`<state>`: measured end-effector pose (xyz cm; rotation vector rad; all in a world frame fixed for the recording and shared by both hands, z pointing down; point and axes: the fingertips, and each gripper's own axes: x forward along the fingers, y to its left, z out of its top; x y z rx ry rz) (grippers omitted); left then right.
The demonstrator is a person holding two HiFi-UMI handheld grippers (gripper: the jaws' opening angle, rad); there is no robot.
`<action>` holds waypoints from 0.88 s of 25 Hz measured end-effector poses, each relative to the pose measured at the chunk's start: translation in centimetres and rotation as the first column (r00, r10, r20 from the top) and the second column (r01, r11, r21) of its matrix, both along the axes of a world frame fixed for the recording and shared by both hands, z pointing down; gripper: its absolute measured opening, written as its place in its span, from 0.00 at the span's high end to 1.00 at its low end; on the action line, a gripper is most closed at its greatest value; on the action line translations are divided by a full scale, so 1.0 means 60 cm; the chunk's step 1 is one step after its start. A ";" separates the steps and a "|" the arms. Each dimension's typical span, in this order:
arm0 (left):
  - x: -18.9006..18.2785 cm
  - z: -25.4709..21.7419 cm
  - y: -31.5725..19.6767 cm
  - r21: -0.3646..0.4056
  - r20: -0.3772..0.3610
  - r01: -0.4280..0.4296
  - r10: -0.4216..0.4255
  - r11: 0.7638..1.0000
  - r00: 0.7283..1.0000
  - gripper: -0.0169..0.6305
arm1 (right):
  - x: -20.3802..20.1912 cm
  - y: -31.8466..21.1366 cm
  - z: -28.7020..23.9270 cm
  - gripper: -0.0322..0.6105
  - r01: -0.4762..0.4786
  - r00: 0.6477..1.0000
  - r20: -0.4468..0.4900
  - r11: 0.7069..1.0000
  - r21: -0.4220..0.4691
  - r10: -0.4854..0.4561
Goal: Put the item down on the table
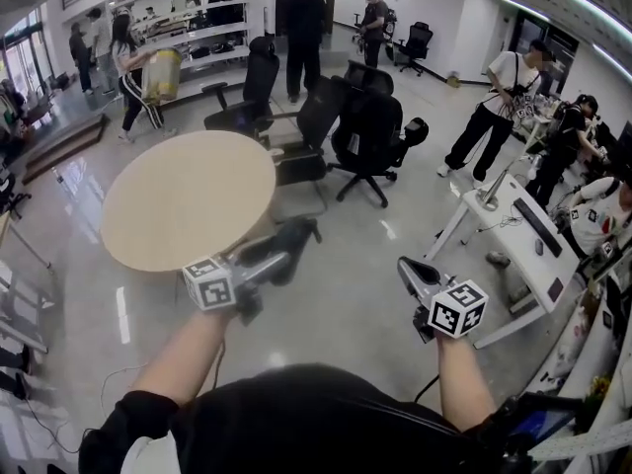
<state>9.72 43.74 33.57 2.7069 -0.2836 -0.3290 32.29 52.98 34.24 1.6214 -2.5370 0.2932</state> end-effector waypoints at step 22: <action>-0.009 -0.005 -0.564 0.005 -0.039 -0.104 0.104 0.995 0.994 0.60 | -0.012 -0.527 -0.016 0.93 -0.101 0.995 -0.016 0.995 0.005 0.102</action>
